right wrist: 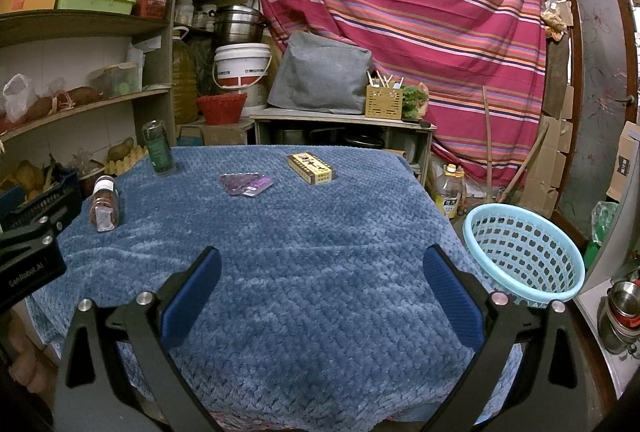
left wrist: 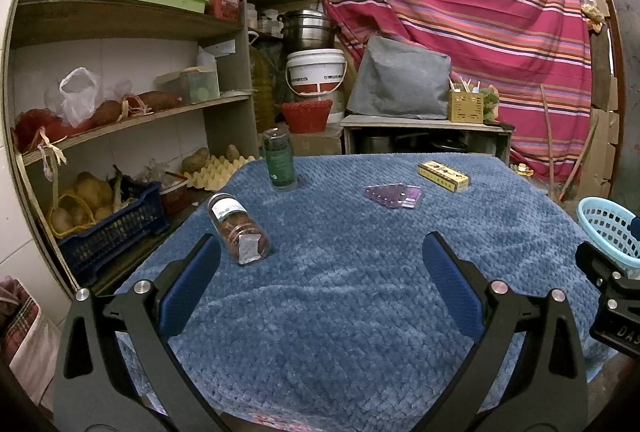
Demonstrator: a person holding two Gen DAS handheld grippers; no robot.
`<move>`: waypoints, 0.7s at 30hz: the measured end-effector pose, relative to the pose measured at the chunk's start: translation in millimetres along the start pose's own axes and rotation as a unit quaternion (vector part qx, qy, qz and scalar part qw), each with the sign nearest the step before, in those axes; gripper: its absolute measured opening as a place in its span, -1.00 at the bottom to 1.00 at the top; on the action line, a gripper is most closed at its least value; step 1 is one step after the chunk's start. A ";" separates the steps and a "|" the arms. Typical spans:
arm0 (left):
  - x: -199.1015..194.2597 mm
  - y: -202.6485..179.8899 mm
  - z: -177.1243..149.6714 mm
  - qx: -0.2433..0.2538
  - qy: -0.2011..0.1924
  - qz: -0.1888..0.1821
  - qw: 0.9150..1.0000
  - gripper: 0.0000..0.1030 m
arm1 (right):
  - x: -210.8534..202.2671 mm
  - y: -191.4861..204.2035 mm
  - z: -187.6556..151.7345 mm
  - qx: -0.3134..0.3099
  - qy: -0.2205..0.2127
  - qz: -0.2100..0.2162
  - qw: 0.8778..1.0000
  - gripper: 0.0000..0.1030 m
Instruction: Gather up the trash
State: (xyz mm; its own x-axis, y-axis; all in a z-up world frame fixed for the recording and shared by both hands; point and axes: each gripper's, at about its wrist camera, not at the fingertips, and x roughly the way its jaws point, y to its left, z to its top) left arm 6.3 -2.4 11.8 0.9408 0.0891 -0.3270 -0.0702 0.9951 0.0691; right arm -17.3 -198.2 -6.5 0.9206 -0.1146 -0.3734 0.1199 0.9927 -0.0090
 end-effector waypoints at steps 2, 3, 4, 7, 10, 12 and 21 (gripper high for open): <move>-0.1 0.1 -0.3 0.000 -0.001 0.001 1.000 0.90 | -0.2 0.2 0.1 0.001 0.000 0.000 1.000 0.91; 0.0 0.2 -0.3 0.000 -0.001 0.000 1.000 0.90 | -0.1 0.3 0.1 0.001 0.000 0.000 1.000 0.91; 0.5 0.9 0.0 -0.001 0.000 -0.001 1.000 0.90 | -0.2 0.3 0.1 0.001 0.000 0.000 1.000 0.91; 1.0 1.5 0.0 -0.003 0.002 -0.002 1.000 0.90 | -0.1 0.4 0.1 0.001 0.000 0.000 1.000 0.91; 1.1 2.4 0.4 -0.004 0.002 -0.002 1.000 0.90 | -0.1 0.5 0.1 0.000 0.000 0.000 1.000 0.91; 2.0 3.0 0.6 -0.004 0.002 -0.003 1.000 0.90 | 0.2 0.7 0.1 0.000 0.000 0.000 1.000 0.91; 7.3 8.3 0.3 -0.015 0.013 -0.012 1.000 0.90 | 0.2 0.8 0.3 0.001 0.000 0.000 1.000 0.91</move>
